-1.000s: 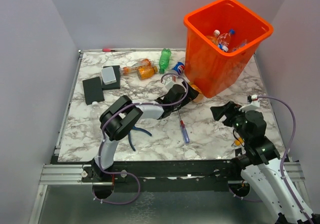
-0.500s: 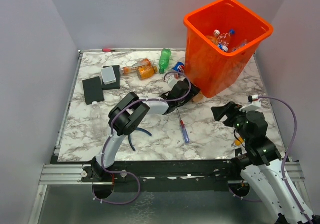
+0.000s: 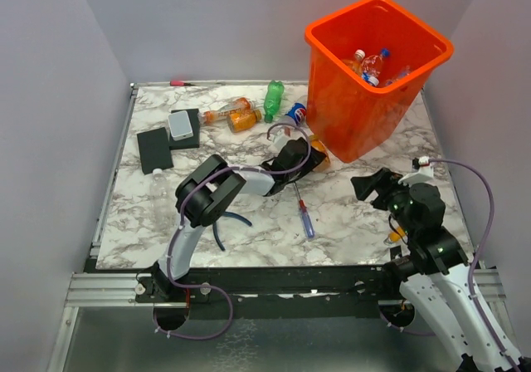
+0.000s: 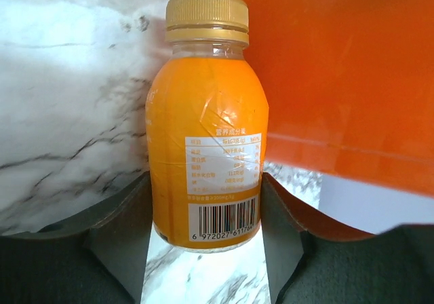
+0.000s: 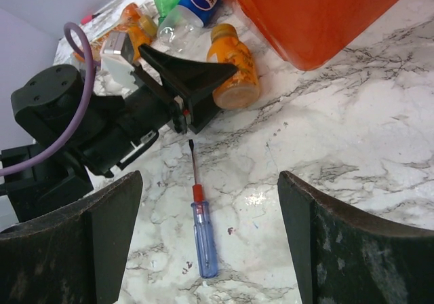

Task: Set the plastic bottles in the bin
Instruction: Pick up the plastic bottle at the center of the board.

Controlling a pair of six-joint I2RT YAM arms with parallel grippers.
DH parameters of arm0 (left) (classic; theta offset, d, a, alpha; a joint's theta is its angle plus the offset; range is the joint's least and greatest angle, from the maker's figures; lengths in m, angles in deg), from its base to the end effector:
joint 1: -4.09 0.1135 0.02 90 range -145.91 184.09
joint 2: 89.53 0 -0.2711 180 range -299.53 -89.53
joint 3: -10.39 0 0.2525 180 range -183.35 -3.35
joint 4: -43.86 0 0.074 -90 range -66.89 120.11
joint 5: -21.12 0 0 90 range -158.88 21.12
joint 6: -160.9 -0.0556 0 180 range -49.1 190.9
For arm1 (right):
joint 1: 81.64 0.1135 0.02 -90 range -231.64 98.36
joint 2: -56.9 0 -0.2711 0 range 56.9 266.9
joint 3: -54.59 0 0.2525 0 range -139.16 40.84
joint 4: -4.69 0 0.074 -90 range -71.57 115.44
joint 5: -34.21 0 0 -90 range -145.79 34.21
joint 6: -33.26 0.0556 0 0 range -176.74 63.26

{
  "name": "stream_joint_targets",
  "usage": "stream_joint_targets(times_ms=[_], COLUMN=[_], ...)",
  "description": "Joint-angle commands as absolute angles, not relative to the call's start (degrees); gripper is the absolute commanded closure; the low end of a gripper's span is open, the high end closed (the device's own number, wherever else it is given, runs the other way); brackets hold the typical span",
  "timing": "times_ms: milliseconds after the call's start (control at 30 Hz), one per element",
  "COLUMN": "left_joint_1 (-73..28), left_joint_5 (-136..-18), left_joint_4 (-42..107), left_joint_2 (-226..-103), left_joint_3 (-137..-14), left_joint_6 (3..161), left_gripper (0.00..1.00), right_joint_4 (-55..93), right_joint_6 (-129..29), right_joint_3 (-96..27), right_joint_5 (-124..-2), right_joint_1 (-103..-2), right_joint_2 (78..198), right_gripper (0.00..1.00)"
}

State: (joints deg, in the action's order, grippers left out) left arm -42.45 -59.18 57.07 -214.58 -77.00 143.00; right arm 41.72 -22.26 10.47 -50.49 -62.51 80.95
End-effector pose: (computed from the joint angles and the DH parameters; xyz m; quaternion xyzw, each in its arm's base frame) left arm 0.3458 -0.3513 0.1279 -0.2300 0.8069 -0.4276 0.3364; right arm 0.1277 0.0388 0.2729 0.1345 0.7919 0.2349 0.5473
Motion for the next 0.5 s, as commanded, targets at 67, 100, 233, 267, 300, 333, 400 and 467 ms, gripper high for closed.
stream_joint_targets(times_ms=[67, 100, 233, 267, 300, 333, 400, 467], left_joint_1=[-41.78, -41.75, -41.48, -41.43, -41.30, -41.21, -41.07, -40.98], left_joint_5=[-60.45, -59.97, -59.29, -59.35, -59.41, -59.49, -59.14, -59.20], left_joint_4=[60.03, 59.98, 59.67, 59.05, 57.76, 55.75, 52.09, 48.98], left_joint_2=[-199.41, -195.44, -178.74, -173.99, -169.52, -165.20, -157.09, -149.68], left_joint_3=[-66.58, -64.28, -54.03, -51.80, -49.72, -47.93, -44.85, -42.36], left_joint_6=[132.61, 130.03, 116.71, 112.64, 108.38, 104.55, 96.19, 88.13], left_gripper=[0.70, 0.71, 0.73, 0.74, 0.74, 0.74, 0.76, 0.78], right_joint_4=[41.26, 40.62, 34.62, 32.88, 31.12, 29.12, 24.41, 19.36], right_joint_6=[-24.10, -24.57, -25.70, -25.68, -25.38, -24.74, -22.49, -19.57], right_joint_3=[6.90, 6.71, 6.51, 6.18, 5.86, 5.45, 4.93, 4.44], right_joint_5=[-54.46, -56.70, -68.76, -71.14, -75.36, -77.99, -82.87, -86.75], right_joint_1=[-62.33, -62.31, -62.37, -62.31, -62.31, -62.31, -62.24, -62.22], right_joint_2=[82.19, 82.59, 85.61, 86.70, 87.84, 88.84, 90.75, 92.63], right_gripper=[0.16, 0.16, 0.16, 0.16, 0.16, 0.16, 0.16, 0.16])
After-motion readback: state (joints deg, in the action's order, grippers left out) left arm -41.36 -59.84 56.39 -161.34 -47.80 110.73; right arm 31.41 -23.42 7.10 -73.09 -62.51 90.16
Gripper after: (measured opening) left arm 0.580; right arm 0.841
